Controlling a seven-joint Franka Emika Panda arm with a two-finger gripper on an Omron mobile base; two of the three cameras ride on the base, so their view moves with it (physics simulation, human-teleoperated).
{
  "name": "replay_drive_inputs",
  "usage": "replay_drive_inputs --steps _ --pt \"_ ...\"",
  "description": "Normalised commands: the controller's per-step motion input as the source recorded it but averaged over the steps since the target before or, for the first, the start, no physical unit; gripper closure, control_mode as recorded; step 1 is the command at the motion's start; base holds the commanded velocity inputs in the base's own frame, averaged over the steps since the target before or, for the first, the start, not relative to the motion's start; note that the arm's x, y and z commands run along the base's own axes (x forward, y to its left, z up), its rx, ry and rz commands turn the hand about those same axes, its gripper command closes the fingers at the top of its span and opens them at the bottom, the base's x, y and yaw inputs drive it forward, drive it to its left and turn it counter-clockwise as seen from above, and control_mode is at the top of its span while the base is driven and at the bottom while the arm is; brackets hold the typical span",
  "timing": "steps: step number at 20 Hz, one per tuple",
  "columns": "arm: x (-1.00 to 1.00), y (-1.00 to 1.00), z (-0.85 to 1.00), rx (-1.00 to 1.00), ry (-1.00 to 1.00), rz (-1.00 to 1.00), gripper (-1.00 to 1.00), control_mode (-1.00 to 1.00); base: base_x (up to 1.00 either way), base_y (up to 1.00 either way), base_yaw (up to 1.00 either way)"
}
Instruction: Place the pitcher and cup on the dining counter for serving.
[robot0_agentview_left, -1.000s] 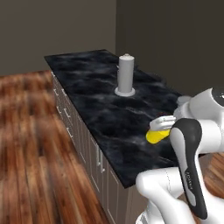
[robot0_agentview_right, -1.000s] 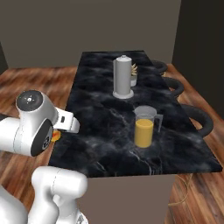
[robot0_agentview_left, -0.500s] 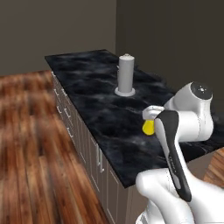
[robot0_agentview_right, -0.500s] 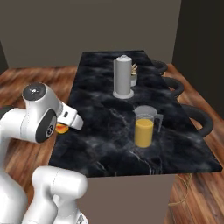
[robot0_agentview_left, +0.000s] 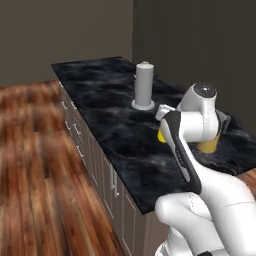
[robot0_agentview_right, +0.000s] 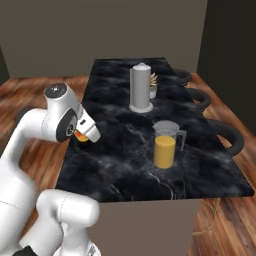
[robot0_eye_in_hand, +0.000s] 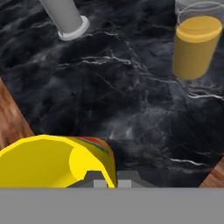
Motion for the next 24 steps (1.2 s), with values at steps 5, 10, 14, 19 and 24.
replay_drive_inputs --steps 5,10,14,19,24 --pt "0.70 -0.35 -0.27 0.07 0.12 -0.16 1.00 -1.00 0.00 0.00 0.00" --pt "0.63 -0.44 -0.47 0.07 0.09 -0.16 1.00 -1.00 0.00 0.00 0.00" --pt "0.56 -0.27 -0.62 0.01 0.03 -0.17 1.00 -1.00 0.00 0.00 0.00" --pt "0.55 -0.15 -0.77 0.03 0.00 -0.18 1.00 -1.00 0.00 0.00 0.00" --pt "0.41 -0.03 -0.84 0.01 0.00 -0.15 1.00 -1.00 0.00 0.00 0.00"
